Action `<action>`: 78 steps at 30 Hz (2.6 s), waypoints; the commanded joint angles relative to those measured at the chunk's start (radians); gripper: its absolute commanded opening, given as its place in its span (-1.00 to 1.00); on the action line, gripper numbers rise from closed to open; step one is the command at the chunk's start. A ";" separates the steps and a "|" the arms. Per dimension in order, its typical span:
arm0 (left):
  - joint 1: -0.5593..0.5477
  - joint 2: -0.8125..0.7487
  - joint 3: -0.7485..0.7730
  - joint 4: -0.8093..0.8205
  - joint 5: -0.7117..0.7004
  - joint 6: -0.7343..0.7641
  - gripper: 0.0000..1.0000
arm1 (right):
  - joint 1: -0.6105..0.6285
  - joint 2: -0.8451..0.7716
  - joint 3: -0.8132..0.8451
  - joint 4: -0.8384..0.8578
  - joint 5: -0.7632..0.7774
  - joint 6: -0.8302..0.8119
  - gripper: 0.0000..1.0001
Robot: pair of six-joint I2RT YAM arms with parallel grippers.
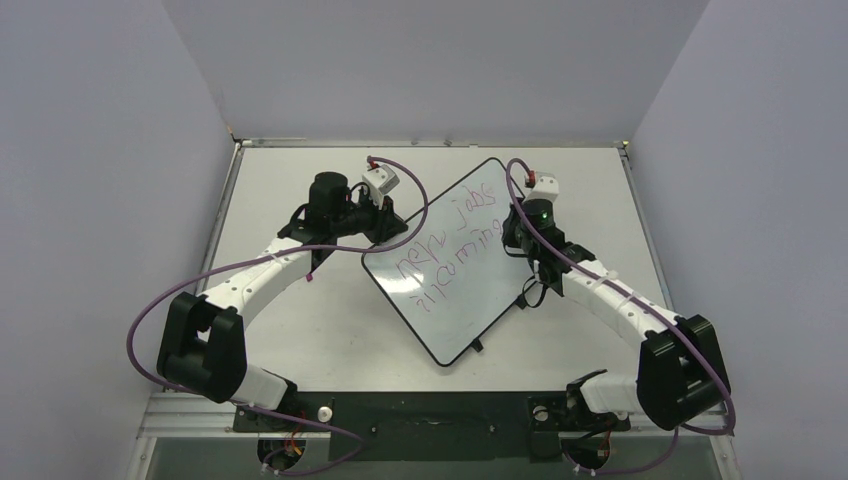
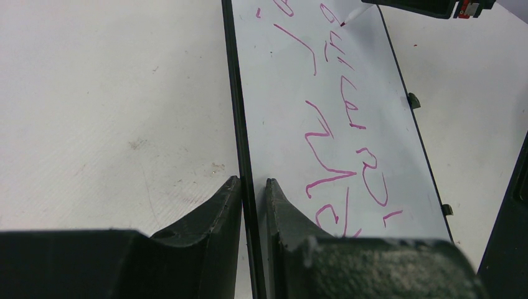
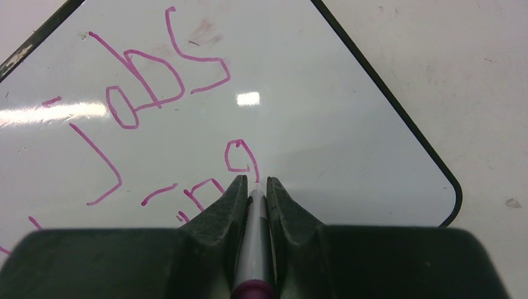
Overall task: Write a sentence on the whiteboard
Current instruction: Write a sentence on the whiteboard, then put down the whiteboard on the whiteboard stand.
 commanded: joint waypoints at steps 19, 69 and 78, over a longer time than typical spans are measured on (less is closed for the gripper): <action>0.008 -0.032 -0.004 0.025 -0.009 0.039 -1.00 | 0.066 -0.066 0.057 -0.073 0.014 0.008 -1.00; 0.005 -0.069 -0.041 0.094 0.079 0.038 -0.13 | 0.056 -0.381 0.043 -0.228 0.129 -0.052 -1.00; 0.019 -0.134 -0.060 0.180 0.007 -0.071 -0.04 | 0.056 -0.396 0.052 -0.227 0.122 -0.056 -1.00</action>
